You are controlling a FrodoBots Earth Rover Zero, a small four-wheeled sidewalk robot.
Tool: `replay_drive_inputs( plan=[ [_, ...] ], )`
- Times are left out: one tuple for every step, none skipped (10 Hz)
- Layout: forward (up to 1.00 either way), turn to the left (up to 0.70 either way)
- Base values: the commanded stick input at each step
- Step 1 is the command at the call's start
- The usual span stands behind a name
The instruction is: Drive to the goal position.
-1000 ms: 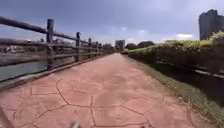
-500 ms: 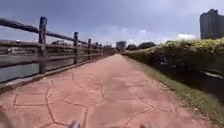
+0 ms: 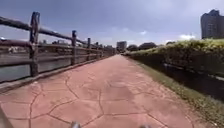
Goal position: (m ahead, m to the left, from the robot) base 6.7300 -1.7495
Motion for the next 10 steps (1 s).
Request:
replay_drive_inputs(
  plan=[
    [0.70, 0.00],
    [0.70, 0.00],
    [0.70, 0.00],
    [0.70, -0.04],
    [0.70, -0.31],
    [0.70, -0.35],
    [0.70, -0.35],
    [0.70, -0.35],
    [0.70, -0.16],
    [0.70, 0.00]
  ],
)
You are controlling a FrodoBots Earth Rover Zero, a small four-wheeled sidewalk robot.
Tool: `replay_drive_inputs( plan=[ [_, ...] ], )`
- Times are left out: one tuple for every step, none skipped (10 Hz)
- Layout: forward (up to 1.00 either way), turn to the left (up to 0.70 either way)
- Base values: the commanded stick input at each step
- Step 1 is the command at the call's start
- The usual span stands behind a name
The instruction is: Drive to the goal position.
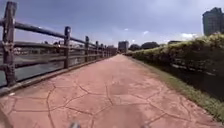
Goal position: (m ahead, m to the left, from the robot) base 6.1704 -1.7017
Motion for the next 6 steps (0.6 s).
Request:
replay_drive_inputs(
  plan=[
    [0.70, 0.00],
    [0.70, 0.00],
    [0.70, 0.00],
    [0.70, 0.00],
    [0.70, 0.00],
    [0.70, 0.00]
  ],
)
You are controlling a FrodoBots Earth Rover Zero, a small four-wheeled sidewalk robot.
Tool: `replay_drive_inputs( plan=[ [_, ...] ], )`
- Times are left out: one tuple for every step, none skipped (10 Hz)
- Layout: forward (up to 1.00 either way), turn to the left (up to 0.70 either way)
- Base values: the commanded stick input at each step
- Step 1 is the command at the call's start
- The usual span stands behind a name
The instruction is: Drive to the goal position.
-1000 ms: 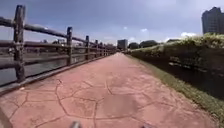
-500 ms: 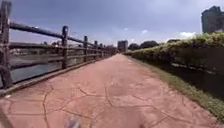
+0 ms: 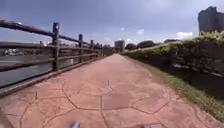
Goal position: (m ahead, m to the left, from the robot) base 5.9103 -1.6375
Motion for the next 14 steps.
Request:
replay_drive_inputs(
  plan=[
    [0.70, 0.00],
    [0.70, 0.00],
    [0.70, 0.00],
    [0.70, 0.00],
    [0.70, -0.01],
    [0.70, -0.22],
    [0.70, -0.35],
    [0.70, -0.35],
    [0.70, -0.35],
    [0.70, -0.35],
    [0.70, -0.35],
    [0.70, -0.15],
    [0.70, 0.00],
    [0.70, 0.00]
  ],
)
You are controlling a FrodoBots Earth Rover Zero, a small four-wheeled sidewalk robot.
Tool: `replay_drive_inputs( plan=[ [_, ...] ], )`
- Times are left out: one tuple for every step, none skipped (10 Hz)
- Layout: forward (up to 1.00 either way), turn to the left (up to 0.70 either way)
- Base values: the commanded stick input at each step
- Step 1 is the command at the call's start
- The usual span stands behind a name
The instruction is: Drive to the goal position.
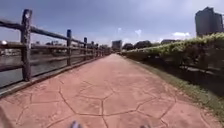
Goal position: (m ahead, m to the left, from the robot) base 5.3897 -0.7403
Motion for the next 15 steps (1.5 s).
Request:
replay_drive_inputs(
  plan=[
    [0.70, 0.00],
    [0.70, 0.00],
    [0.70, 0.00],
    [0.70, 0.00],
    [0.70, 0.00],
    [0.70, 0.00],
    [0.70, 0.00],
    [0.70, 0.00],
    [0.70, 0.00],
    [0.70, 0.00],
    [0.70, 0.00],
    [0.70, 0.00],
    [0.70, 0.00],
    [0.70, 0.00],
    [0.70, 0.00]
  ],
)
